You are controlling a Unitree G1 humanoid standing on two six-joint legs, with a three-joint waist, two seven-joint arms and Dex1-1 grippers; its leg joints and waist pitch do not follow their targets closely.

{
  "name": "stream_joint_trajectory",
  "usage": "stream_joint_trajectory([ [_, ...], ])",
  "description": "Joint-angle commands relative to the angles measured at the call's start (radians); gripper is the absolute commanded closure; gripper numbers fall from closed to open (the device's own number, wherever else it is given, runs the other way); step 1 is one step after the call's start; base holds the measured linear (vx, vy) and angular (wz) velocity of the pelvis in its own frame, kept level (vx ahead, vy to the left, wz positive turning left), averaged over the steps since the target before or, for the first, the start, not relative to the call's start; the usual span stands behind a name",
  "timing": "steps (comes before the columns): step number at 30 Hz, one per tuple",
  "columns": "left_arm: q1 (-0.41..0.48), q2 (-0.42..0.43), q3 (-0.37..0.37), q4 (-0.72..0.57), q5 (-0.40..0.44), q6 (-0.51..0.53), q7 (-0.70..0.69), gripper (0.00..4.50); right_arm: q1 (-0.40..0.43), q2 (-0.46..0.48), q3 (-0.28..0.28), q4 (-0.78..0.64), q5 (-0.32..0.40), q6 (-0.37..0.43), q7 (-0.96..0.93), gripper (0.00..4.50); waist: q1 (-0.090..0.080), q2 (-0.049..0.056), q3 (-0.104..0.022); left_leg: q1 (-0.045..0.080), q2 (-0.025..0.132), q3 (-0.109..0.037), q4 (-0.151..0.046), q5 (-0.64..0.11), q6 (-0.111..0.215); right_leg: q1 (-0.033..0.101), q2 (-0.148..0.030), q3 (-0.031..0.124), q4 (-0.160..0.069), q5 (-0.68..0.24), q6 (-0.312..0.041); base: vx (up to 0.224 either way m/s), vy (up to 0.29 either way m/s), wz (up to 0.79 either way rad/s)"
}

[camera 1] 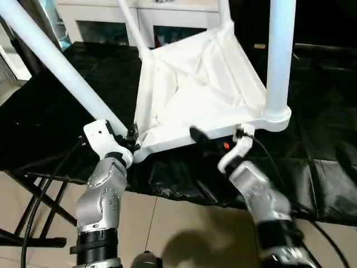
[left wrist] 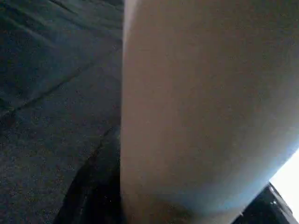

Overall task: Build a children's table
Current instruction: Flip table

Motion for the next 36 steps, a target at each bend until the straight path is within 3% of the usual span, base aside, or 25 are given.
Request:
stream_joint_trajectory([
  [1, -0.024, -0.045, -0.012, -0.039, -0.093, 0.017, -0.027, 2.39, -0.031, 0.01, -0.054, 0.033, 0.055, -0.01, -0.01, 0.0, -0.001, 0.004, -0.073, 0.036, 0.054, -0.023, -0.07, -0.059, -0.026, 0.028, -0.08, 0.028, -0.051, 0.391, -0.143, 0.0, 0.0, 0.0],
  [4, -0.028, -0.043, -0.02, -0.035, -0.088, 0.021, -0.035, 2.39, -0.068, 0.03, -0.106, 0.067, 0.121, 0.0, 0.006, 0.0, -0.001, 0.007, -0.073, 0.036, 0.054, -0.022, -0.069, -0.066, -0.013, 0.029, -0.082, 0.028, -0.051, 0.382, -0.15, 0.0, 0.0, 0.0],
  [5, -0.029, -0.039, -0.03, -0.032, -0.08, 0.02, -0.044, 2.39, -0.082, 0.036, -0.128, 0.081, 0.152, 0.007, 0.017, 0.28, -0.001, 0.012, -0.073, 0.035, 0.053, -0.021, -0.068, -0.06, -0.01, 0.027, -0.081, 0.028, -0.051, 0.38, -0.15, 0.0, 0.0, 0.0],
  [7, -0.027, -0.041, -0.036, -0.029, -0.076, 0.019, -0.047, 2.39, -0.096, 0.04, -0.146, 0.099, 0.172, 0.009, 0.016, 0.35, 0.002, 0.016, -0.075, 0.035, 0.054, -0.022, -0.067, -0.054, -0.004, 0.027, -0.082, 0.027, -0.051, 0.377, -0.149, 0.0, 0.0, 0.0],
  [10, -0.021, -0.039, -0.054, -0.027, -0.063, 0.019, -0.055, 2.39, -0.116, 0.047, -0.179, 0.126, 0.21, 0.022, 0.022, 0.66, 0.002, 0.016, -0.077, 0.033, 0.053, -0.021, -0.064, -0.031, 0.003, 0.028, -0.082, 0.027, -0.048, 0.398, -0.153, 0.0, 0.0, 0.0],
  [16, -0.005, -0.028, -0.089, -0.045, -0.047, 0.02, -0.065, 2.39, -0.147, 0.038, -0.209, 0.197, 0.227, 0.032, 0.037, 1.18, 0.007, 0.013, -0.087, 0.029, 0.05, -0.018, -0.052, 0.048, 0.031, 0.026, -0.079, 0.023, -0.037, 0.477, -0.158, 0.0, 0.0, 0.0],
  [19, -0.003, -0.021, -0.099, -0.049, -0.039, 0.016, -0.069, 2.39, -0.158, 0.035, -0.214, 0.215, 0.232, 0.029, 0.038, 1.33, 0.009, 0.017, -0.089, 0.028, 0.051, -0.018, -0.048, 0.07, 0.048, 0.021, -0.076, 0.02, -0.034, 0.494, -0.159, 0.0, 0.0, 0.0],
  [23, 0.005, -0.025, -0.11, -0.053, -0.036, 0.013, -0.069, 2.39, -0.172, 0.027, -0.224, 0.233, 0.229, 0.026, 0.041, 1.75, 0.009, 0.012, -0.086, 0.027, 0.053, -0.015, -0.052, 0.042, 0.052, 0.02, -0.08, 0.021, -0.038, 0.442, -0.172, 0.0, 0.0, 0.0],
  [28, 0.011, -0.022, -0.113, -0.058, -0.038, 0.011, -0.068, 2.39, -0.189, 0.022, -0.244, 0.259, 0.23, 0.008, 0.042, 1.91, 0.007, 0.005, -0.086, 0.024, 0.052, -0.013, -0.05, 0.052, 0.078, 0.019, -0.082, 0.022, -0.039, 0.41, -0.193, 0.0, 0.0, 0.0],
  [33, 0.016, -0.005, -0.125, -0.057, -0.017, 0.009, -0.075, 2.39, -0.199, 0.016, -0.251, 0.269, 0.229, -0.015, 0.033, 2.04, 0.006, 0.006, -0.087, 0.023, 0.052, -0.01, -0.046, 0.075, 0.107, 0.015, -0.081, 0.021, -0.036, 0.399, -0.206, 0.0, 0.0, 0.0],
  [35, 0.031, 0.021, -0.141, -0.066, -0.036, 0.014, -0.137, 1.69, -0.204, 0.016, -0.251, 0.255, 0.209, -0.058, 0.011, 2.09, 0.004, 0.009, -0.088, 0.018, 0.047, -0.008, -0.043, 0.09, 0.114, 0.014, -0.08, 0.02, -0.033, 0.403, -0.206, 0.0, 0.0, 0.0],
  [36, 0.041, 0.037, -0.147, -0.075, -0.037, 0.022, -0.155, 1.69, -0.203, 0.016, -0.254, 0.239, 0.206, -0.073, 0.003, 2.09, 0.002, 0.009, -0.088, 0.018, 0.046, -0.005, -0.043, 0.094, 0.115, 0.012, -0.079, 0.018, -0.033, 0.398, -0.205, 0.0, 0.0, 0.0],
])
